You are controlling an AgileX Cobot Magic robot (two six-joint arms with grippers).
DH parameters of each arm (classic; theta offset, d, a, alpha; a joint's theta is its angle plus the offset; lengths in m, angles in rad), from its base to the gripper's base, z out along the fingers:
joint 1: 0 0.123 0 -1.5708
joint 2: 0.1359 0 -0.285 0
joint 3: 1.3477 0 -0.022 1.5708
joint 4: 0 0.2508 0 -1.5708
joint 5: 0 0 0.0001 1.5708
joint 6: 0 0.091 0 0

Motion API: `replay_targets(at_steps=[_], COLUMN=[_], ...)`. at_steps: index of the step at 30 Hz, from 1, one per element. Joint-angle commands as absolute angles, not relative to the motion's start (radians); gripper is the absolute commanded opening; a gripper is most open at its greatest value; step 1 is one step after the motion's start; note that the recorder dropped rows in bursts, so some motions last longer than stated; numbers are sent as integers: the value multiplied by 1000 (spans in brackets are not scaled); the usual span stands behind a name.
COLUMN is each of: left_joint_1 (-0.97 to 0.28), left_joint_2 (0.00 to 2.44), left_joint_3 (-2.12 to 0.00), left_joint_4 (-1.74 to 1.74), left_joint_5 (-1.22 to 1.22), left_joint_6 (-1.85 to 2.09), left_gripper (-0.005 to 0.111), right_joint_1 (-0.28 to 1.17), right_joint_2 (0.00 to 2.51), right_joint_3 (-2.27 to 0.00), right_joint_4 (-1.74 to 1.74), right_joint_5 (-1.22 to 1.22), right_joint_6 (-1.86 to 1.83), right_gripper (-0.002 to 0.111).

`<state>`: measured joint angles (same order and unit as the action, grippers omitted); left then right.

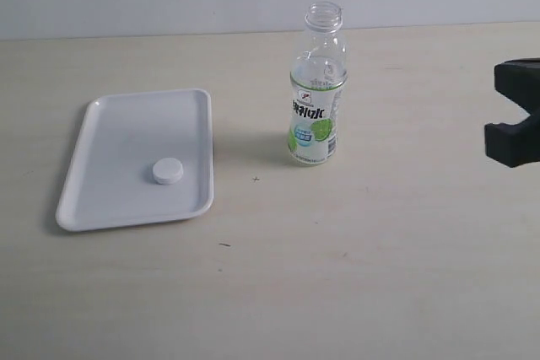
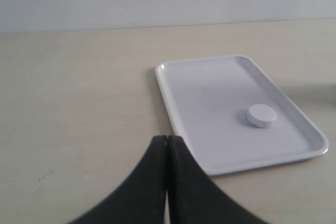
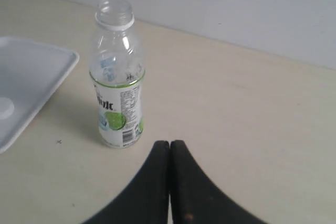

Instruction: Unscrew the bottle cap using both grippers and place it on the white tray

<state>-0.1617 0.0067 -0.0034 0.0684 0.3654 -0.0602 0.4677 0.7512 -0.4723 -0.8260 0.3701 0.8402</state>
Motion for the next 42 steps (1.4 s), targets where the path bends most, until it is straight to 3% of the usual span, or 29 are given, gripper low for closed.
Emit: replay_targets(at_steps=[1, 6, 14, 29, 37, 42], left_joint_1=[-159, -159, -159, -159, -159, -159], left_joint_2=[0, 0, 0, 0, 0, 0], left_joint_3=[0, 0, 0, 0, 0, 0], left_joint_4=[70, 70, 70, 70, 70, 70], left_joint_5=[359, 359, 359, 359, 359, 359], left_joint_6=[-57, -57, -57, -57, -57, -57], left_gripper=[0, 0, 0, 0, 0, 0], right_joint_1=[274, 56, -171, -185, -185, -185], right_joint_2=[633, 485, 226, 166, 105, 94], right_joint_3=[-352, -267, -194, -148, -144, -144], right_joint_4=[-845, -835, -711, -678, -159, -67], right_joint_5=[198, 187, 187, 176, 233, 233], right_joint_6=[842, 842, 849, 802, 165, 71], right_gripper=[0, 0, 0, 0, 0, 0])
